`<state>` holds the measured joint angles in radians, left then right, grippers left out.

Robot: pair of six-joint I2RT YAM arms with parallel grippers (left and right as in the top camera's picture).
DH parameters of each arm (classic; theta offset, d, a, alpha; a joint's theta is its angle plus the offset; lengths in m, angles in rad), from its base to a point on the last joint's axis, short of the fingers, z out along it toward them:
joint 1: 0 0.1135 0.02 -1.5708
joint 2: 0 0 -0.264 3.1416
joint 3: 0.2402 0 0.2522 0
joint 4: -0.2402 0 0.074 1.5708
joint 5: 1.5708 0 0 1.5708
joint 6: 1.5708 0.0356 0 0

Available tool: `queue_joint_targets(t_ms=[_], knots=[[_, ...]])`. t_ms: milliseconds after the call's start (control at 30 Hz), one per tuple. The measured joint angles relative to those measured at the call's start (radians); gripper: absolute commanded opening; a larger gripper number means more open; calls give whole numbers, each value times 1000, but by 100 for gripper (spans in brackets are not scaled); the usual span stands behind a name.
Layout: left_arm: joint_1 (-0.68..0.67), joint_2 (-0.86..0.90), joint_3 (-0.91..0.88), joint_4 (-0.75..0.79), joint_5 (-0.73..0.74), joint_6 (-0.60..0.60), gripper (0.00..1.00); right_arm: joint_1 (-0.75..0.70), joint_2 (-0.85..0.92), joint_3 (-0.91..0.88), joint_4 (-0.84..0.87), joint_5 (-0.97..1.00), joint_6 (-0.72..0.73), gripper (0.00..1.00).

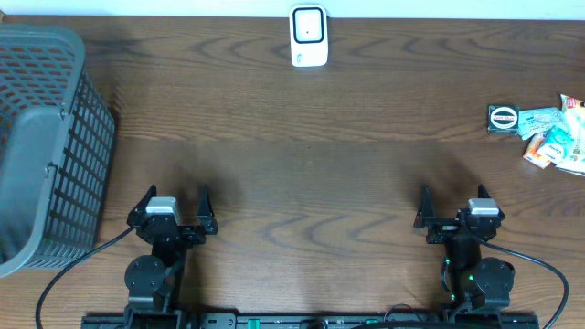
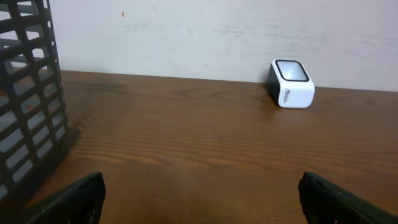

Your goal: Scan the item barcode

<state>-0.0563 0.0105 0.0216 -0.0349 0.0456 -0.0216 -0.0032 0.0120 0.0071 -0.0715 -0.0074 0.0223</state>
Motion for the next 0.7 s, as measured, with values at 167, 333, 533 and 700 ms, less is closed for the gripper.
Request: queue_joint_targets(t_ms=[167,333,533,700], knots=[[0,0,0,0,0,3,97,0,0,0,0,0,0,99],[0,0,0,0,0,29,98,0,0,0,0,0,0,99],[0,0,0,0,0,50,98,0,0,0,0,0,0,99],[0,0,0,-2,0,53,98,0,0,0,0,0,0,99]])
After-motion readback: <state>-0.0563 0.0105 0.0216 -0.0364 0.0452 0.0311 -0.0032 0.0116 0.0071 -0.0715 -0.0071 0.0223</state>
